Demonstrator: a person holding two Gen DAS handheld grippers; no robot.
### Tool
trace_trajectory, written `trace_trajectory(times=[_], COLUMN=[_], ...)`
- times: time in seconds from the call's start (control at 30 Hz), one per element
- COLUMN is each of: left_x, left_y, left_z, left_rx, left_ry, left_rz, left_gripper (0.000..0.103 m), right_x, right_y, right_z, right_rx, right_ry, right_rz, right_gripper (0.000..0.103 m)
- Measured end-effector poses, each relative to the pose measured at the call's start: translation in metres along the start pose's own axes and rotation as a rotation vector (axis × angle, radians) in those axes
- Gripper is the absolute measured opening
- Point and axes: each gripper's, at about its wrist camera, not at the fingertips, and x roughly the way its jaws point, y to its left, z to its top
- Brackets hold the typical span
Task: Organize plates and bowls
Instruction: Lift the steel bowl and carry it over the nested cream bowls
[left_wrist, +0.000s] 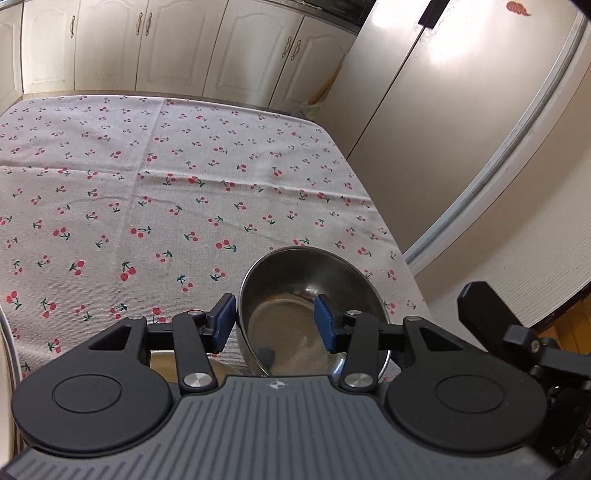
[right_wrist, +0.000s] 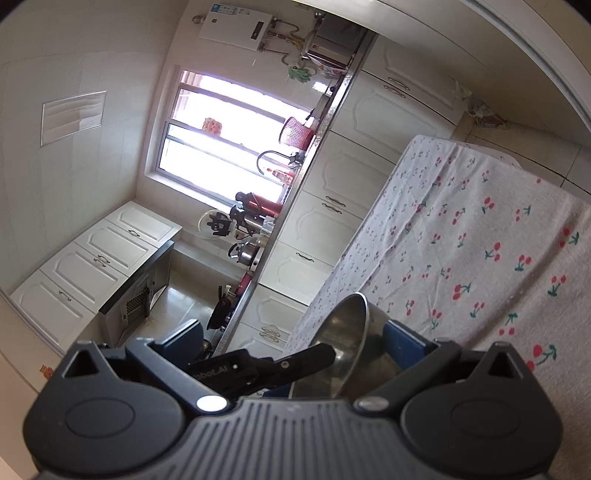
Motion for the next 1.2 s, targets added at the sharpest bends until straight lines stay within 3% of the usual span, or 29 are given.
trace_trajectory(times=[0.6, 1.2], left_x=[-0.052, -0.09], left_y=[0.018, 0.058], left_z=[0.003, -0.029], left_rx=[-0.043, -0.148], left_ry=[-0.074, -0.098], left_rz=[-0.044, -0.04], left_gripper=[0.052, 0.056], right_x=[0.002, 0.011], right_y=[0.031, 0.064], right_z=[-0.006, -0.036], right_rx=[-0.049, -0.094], right_ry=[-0.003, 0.098], right_rz=[0.072, 0.13], right_gripper=[0.103, 0.103])
